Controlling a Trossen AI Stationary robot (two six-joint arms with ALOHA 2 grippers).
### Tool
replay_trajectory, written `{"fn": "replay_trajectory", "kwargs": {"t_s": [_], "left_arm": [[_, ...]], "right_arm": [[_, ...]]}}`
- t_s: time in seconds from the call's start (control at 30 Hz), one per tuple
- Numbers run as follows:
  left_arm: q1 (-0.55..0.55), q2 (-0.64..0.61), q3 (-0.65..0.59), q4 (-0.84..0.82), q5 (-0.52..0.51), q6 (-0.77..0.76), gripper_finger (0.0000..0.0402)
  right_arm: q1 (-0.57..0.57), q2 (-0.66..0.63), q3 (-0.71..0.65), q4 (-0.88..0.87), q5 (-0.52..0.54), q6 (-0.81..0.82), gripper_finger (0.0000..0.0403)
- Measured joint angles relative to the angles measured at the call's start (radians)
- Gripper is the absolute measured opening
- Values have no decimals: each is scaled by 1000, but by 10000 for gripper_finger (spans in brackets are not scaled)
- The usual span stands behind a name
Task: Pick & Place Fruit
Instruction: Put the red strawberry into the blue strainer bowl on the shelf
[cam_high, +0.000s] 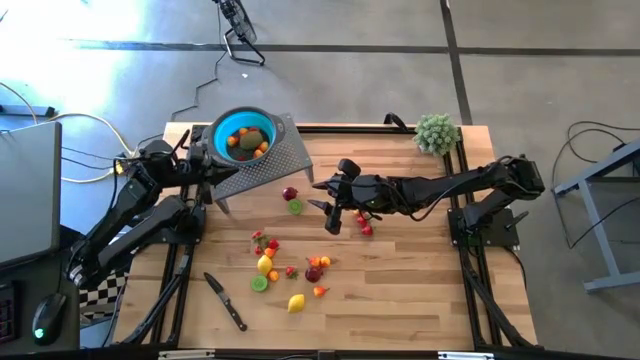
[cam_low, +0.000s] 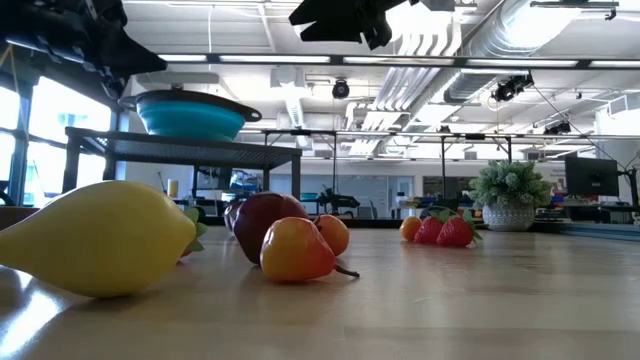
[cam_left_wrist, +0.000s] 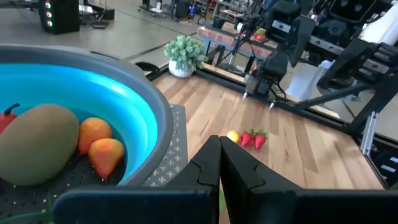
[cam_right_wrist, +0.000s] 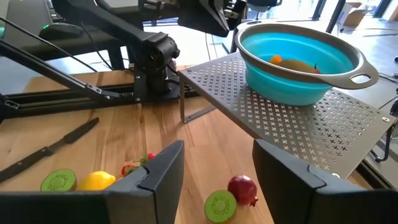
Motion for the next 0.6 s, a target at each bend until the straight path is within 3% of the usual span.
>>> {"fn": "replay_trajectory", "kwargs": {"t_s": [0.2, 0.4, 0.6], "left_arm": [[-99, 0, -4, 50, -41, -3, 0], [-338, 31, -4, 128, -248, 0, 0], [-623, 95, -4, 142, -542, 27, 0]], "right_arm": [[-2, 0, 0, 0, 0, -1, 183], [-19, 0, 0, 0, 0, 2, 183], [-20, 1, 0, 0, -1, 6, 183]]}}
